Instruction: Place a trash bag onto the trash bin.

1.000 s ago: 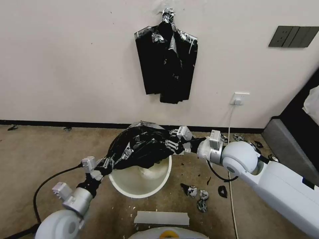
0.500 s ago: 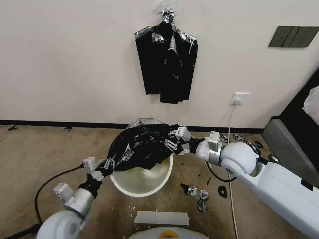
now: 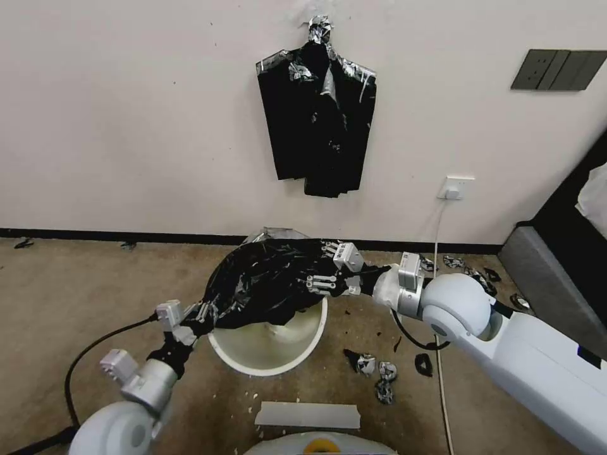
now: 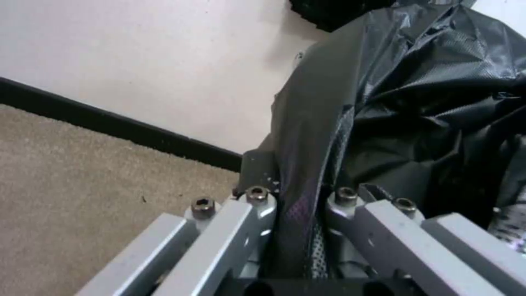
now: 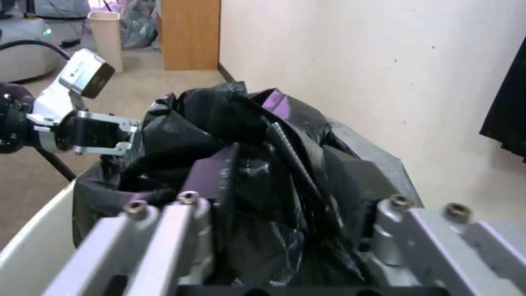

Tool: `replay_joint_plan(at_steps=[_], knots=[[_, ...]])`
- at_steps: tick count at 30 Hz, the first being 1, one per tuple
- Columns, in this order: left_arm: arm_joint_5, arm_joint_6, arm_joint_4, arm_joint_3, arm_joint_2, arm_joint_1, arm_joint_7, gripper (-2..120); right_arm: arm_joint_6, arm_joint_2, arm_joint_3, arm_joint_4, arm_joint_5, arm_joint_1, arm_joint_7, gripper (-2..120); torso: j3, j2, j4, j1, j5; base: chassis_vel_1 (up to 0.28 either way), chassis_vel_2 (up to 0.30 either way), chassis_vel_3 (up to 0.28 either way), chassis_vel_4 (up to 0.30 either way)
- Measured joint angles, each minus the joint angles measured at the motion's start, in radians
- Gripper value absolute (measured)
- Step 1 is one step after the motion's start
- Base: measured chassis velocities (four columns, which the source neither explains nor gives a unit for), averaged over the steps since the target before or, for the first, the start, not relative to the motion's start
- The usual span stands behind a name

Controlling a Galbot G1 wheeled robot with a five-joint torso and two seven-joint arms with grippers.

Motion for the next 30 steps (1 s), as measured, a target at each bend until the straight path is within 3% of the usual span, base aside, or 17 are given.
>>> replay_joint_plan(at_steps=[4,12,19,30], knots=[[-0.002,0.001,0.001,0.000,-0.001,0.000,-0.008,7,0.004,-0.002,0.000,0.010,0.000,-0.003,0.001,32,0.000,0.000,0.0000,0.000,0.0000,0.000,0.000,0.000,0.000],[-0.006,0.003,0.003,0.001,-0.003,0.001,-0.013,7,0.012,-0.001,-0.001,0.015,0.001,-0.004,0.004,0,0.000,0.000,0.0000,0.000,0.0000,0.000,0.000,0.000,0.000],[-0.014,0.009,0.000,-0.006,-0.008,0.000,-0.022,7,0.030,-0.007,-0.001,0.022,0.005,-0.018,-0.005,0,0.000,0.000,0.0000,0.000,0.0000,0.000,0.000,0.000,0.000],[-0.085,0.050,-0.020,-0.043,-0.025,-0.031,-0.107,7,0.049,-0.054,-0.020,0.110,0.038,-0.074,-0.041,0,0.000,0.000,0.0000,0.000,0.0000,0.000,0.000,0.000,0.000]])
